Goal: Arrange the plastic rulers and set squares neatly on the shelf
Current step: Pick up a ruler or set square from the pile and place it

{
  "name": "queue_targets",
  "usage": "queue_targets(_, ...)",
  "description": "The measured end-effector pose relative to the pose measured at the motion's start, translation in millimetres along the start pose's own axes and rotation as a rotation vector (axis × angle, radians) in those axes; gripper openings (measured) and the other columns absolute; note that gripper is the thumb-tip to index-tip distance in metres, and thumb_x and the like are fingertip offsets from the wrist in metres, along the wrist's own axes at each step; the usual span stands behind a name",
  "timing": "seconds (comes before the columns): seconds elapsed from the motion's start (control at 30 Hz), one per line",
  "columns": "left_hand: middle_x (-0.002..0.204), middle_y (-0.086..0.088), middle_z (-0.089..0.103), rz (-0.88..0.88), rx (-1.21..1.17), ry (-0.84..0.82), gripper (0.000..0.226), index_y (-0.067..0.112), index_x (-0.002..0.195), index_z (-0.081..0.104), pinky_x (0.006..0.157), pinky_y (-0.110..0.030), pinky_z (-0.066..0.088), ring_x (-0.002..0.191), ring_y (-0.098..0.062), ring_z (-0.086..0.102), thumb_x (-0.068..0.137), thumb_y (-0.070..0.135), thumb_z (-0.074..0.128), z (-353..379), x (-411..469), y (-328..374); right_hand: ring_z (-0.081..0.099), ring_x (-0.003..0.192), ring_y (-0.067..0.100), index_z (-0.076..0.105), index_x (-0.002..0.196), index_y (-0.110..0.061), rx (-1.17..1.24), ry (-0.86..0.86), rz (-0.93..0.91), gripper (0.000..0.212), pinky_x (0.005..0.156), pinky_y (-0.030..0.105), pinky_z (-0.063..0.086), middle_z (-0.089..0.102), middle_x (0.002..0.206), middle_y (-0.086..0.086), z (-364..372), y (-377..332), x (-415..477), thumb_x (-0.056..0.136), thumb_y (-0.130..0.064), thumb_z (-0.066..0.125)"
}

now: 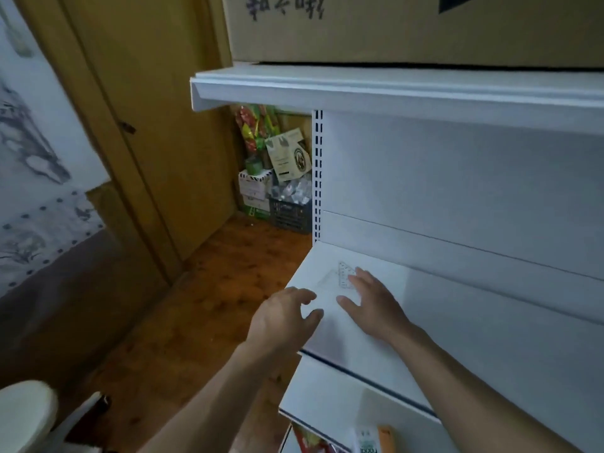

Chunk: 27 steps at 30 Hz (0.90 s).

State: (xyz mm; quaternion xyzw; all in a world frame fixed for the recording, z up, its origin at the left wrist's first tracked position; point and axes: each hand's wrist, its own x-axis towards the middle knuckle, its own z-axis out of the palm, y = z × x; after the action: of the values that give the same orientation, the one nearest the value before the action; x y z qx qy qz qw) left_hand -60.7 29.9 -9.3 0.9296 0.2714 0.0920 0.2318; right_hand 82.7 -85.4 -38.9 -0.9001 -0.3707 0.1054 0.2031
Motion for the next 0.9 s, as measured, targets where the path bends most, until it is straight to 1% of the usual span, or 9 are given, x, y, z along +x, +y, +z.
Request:
queue_targets(0.13, 0.128, 0.015, 0.058, 0.08, -0.014, -0.067, 0.041, 0.035, 0.128, 0.055, 0.081, -0.019, 0.053, 0.104, -0.007, 0.057, 0.09, 0.05, 0.056, -4.7, 11.7, -26.3, 0.006, 0.147, 0.019, 0.018, 0.151, -0.014, -0.13, -0.049, 0.041, 0.068, 0.12, 0.038, 0.007, 0.01, 0.16, 0.003, 18.0, -9.5, 6.8, 0.097, -0.053, 0.034)
queue_targets(0.33, 0.128, 0.014, 0.057, 0.147, -0.044, -0.137, 0.041, 0.036, 0.127, 0.055, 0.084, -0.023, 0.055, 0.104, -0.006, 0.057, 0.09, 0.052, 0.056, -6.8, 32.2, -46.3, 0.012, 0.146, 0.015, 0.025, 0.149, -0.019, -0.208, 0.005, -0.01, 0.073, 0.12, 0.036, 0.009, 0.019, 0.158, -0.001, 32.2, -16.7, -11.1, 0.092, -0.064, 0.025)
queue_targets(0.43, 0.129, 0.014, 0.057, 0.16, -0.065, -0.156, 0.041, 0.036, 0.127, 0.055, 0.083, -0.023, 0.055, 0.105, -0.006, 0.057, 0.089, 0.052, 0.056, -4.8, 39.6, -49.7, 0.01, 0.146, 0.012, 0.025, 0.149, -0.021, -0.194, -0.029, -0.045, 0.07, 0.12, 0.033, 0.007, 0.016, 0.159, -0.004, 33.3, -20.7, -27.2, 0.093, -0.062, 0.033)
queue_targets(0.47, 0.129, 0.014, 0.057, 0.168, -0.069, -0.162, 0.041, 0.035, 0.128, 0.055, 0.083, -0.023, 0.055, 0.105, -0.006, 0.057, 0.09, 0.052, 0.056, -3.8, 41.6, -50.5, 0.01, 0.146, 0.012, 0.026, 0.149, -0.022, -0.185, -0.04, -0.049, 0.074, 0.12, 0.032, 0.007, 0.017, 0.159, -0.005, 32.3, -21.7, -31.7, 0.091, -0.067, 0.031)
queue_targets(0.57, 0.13, 0.012, 0.056, 0.182, -0.097, -0.198, 0.042, 0.034, 0.129, 0.055, 0.082, -0.024, 0.055, 0.105, -0.008, 0.057, 0.09, 0.051, 0.056, 0.5, 42.5, -52.7, 0.009, 0.146, 0.01, 0.026, 0.149, -0.024, -0.153, -0.071, -0.034, 0.099, 0.12, 0.032, 0.008, 0.016, 0.159, -0.007, 30.2, -26.7, -44.1, 0.072, -0.084, 0.013)
queue_targets(0.67, 0.13, 0.009, 0.056, 0.175, -0.137, -0.234, 0.041, 0.033, 0.128, 0.054, 0.078, -0.025, 0.058, 0.108, -0.015, 0.058, 0.09, 0.049, 0.057, 4.7, 39.8, -54.8, 0.005, 0.146, 0.009, 0.022, 0.15, -0.026, -0.142, -0.084, -0.009, 0.103, 0.12, 0.035, 0.009, 0.012, 0.159, -0.01, 31.3, -29.1, -52.4, 0.067, -0.086, 0.014)
queue_targets(0.77, 0.13, 0.008, 0.056, 0.17, -0.16, -0.24, 0.04, 0.032, 0.129, 0.054, 0.076, -0.028, 0.059, 0.111, -0.019, 0.058, 0.092, 0.046, 0.056, 3.8, 38.4, -57.3, 0.004, 0.146, 0.009, 0.023, 0.15, -0.026, -0.208, -0.079, -0.07, 0.102, 0.12, 0.033, 0.003, 0.012, 0.159, -0.009, 34.7, -31.4, -57.7, 0.068, -0.087, 0.016)
queue_targets(0.83, 0.132, 0.009, 0.055, 0.168, -0.151, -0.23, 0.039, 0.031, 0.13, 0.054, 0.079, -0.027, 0.057, 0.114, -0.018, 0.057, 0.093, 0.045, 0.055, 1.1, 39.0, -59.6, 0.009, 0.146, 0.011, 0.029, 0.148, -0.025, -0.239, -0.075, -0.127, 0.101, 0.12, 0.035, 0.004, 0.017, 0.158, -0.009, 40.7, -31.8, -60.0, 0.071, -0.088, 0.019)
queue_targets(0.9, 0.134, 0.009, 0.053, 0.15, -0.148, -0.23, 0.038, 0.032, 0.13, 0.054, 0.08, -0.032, 0.057, 0.117, -0.021, 0.056, 0.094, 0.043, 0.054, -1.8, 39.4, -61.8, 0.029, 0.14, 0.015, 0.041, 0.142, -0.023, -0.248, -0.008, -0.194, 0.088, 0.117, 0.038, 0.02, 0.035, 0.152, -0.007, 48.7, -31.9, -62.4, 0.077, -0.082, 0.032)
